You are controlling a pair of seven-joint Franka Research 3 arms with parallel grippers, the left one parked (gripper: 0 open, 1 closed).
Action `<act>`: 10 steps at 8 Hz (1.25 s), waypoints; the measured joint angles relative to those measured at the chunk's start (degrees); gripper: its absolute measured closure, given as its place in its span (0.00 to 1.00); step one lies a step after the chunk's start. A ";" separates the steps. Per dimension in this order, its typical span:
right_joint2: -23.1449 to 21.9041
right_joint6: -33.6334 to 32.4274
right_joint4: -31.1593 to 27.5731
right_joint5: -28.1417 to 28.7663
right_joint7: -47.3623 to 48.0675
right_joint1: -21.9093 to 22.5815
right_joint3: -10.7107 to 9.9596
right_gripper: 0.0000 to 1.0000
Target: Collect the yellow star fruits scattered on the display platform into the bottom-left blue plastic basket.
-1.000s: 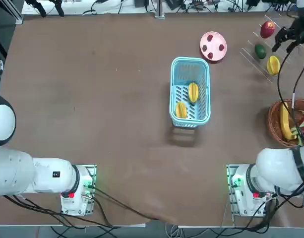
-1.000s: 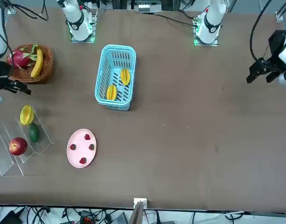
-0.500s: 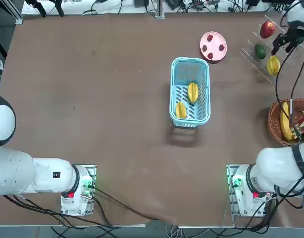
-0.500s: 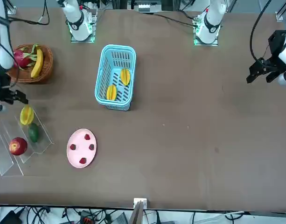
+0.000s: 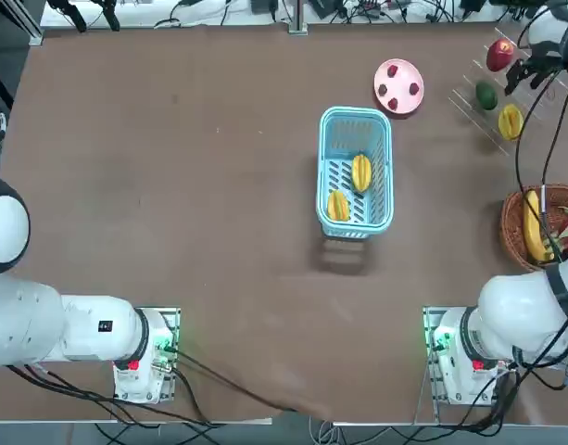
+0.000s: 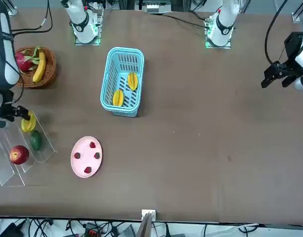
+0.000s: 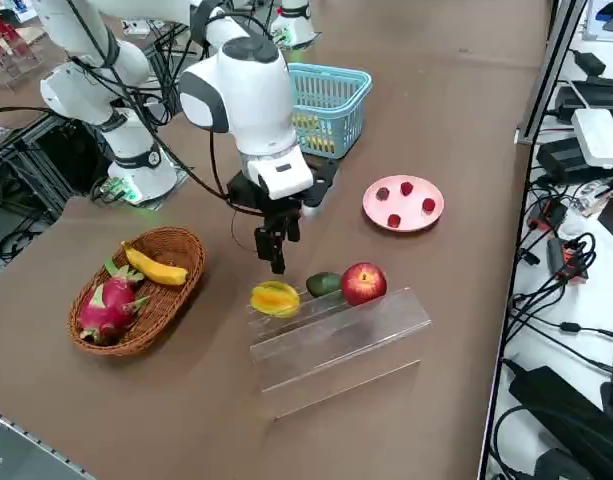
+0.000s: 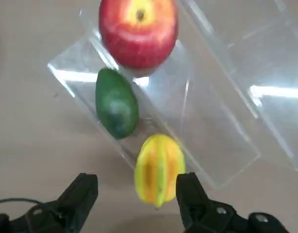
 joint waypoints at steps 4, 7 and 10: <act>4.30 -0.38 2.29 0.48 0.01 -4.45 -0.12 0.02; 4.48 -2.04 1.96 3.31 0.08 -5.34 0.21 0.03; 4.42 -1.99 -0.47 3.70 0.22 -5.34 0.58 0.04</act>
